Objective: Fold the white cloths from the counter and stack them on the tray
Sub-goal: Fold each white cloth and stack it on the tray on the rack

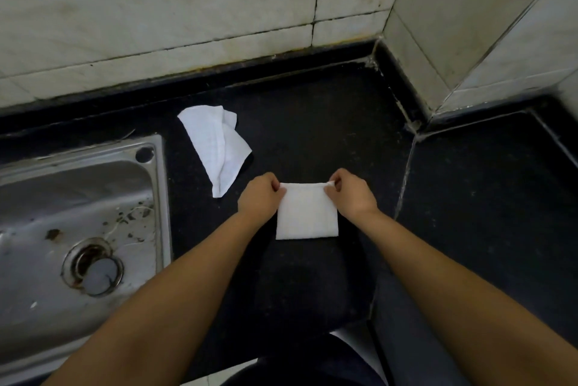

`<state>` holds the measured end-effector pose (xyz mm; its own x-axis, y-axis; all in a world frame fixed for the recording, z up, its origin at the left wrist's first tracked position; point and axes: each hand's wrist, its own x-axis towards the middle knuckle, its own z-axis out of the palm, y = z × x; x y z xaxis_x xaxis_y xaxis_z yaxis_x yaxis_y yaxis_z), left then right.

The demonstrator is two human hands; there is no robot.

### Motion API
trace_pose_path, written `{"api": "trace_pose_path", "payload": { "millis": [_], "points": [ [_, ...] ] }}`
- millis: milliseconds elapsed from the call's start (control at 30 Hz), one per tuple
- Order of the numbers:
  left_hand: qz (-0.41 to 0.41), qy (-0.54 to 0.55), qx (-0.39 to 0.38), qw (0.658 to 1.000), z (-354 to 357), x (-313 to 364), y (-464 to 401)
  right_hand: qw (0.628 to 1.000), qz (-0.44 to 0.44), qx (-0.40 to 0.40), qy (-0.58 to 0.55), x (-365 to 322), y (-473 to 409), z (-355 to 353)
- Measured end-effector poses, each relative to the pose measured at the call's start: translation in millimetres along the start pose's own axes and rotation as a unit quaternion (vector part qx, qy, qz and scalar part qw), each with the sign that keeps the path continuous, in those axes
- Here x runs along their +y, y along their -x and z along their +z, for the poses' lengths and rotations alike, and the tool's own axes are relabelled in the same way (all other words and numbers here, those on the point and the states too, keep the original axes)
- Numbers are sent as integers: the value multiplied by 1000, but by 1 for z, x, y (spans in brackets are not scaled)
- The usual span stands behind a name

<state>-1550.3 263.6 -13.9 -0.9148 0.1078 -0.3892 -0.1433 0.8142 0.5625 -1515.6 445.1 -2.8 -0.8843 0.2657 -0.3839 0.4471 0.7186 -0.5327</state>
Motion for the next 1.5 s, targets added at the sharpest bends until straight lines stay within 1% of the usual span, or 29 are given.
{"api": "trace_pose_path", "payload": {
  "millis": [67,133,167,267,367,467,533,567,633,700,767,867,1000,1100,1200,1267,1333,1433,1500],
  "points": [
    [7,-17,42,999,1,0,5,1000,4,24,19,1,3,1],
    [1,-63,74,995,3,-1,13,998,33,29,35,1,8,1],
    [-6,-91,73,993,5,-1,18,997,47,21,53,1,12,1],
    [-20,-162,33,986,16,1,27,987,74,5,142,-6,24,12],
    [-23,-162,18,986,22,11,27,980,107,23,169,-16,27,23],
    [-35,-114,-3,993,19,15,26,981,163,-10,109,-22,24,22],
    [-33,-38,-22,998,14,13,28,980,186,-37,60,-23,26,16],
    [-21,13,-31,999,10,14,29,981,188,-38,29,-22,28,12],
    [11,93,-54,994,1,22,33,981,180,-27,-60,-17,35,1],
    [30,162,-79,983,-4,36,38,968,168,0,-185,-8,51,-15],
    [30,228,-110,967,-1,58,46,941,162,38,-294,8,72,-35],
    [40,277,-178,944,17,99,64,900,168,107,-388,47,113,-64],
    [89,263,-306,911,61,151,119,808,199,167,-529,109,192,-91],
    [117,240,-380,886,100,180,183,755,246,219,-568,157,269,-94],
    [150,186,-435,868,147,194,258,694,286,273,-602,206,356,-80],
    [169,157,-475,849,180,196,314,652,277,318,-630,235,423,-65],
    [185,131,-520,824,212,192,377,616,249,372,-648,259,496,-48],
    [193,112,-588,777,260,178,478,575,221,443,-651,290,610,-18],
    [196,93,-625,749,287,168,548,551,227,485,-640,307,682,2]
  ]
}}
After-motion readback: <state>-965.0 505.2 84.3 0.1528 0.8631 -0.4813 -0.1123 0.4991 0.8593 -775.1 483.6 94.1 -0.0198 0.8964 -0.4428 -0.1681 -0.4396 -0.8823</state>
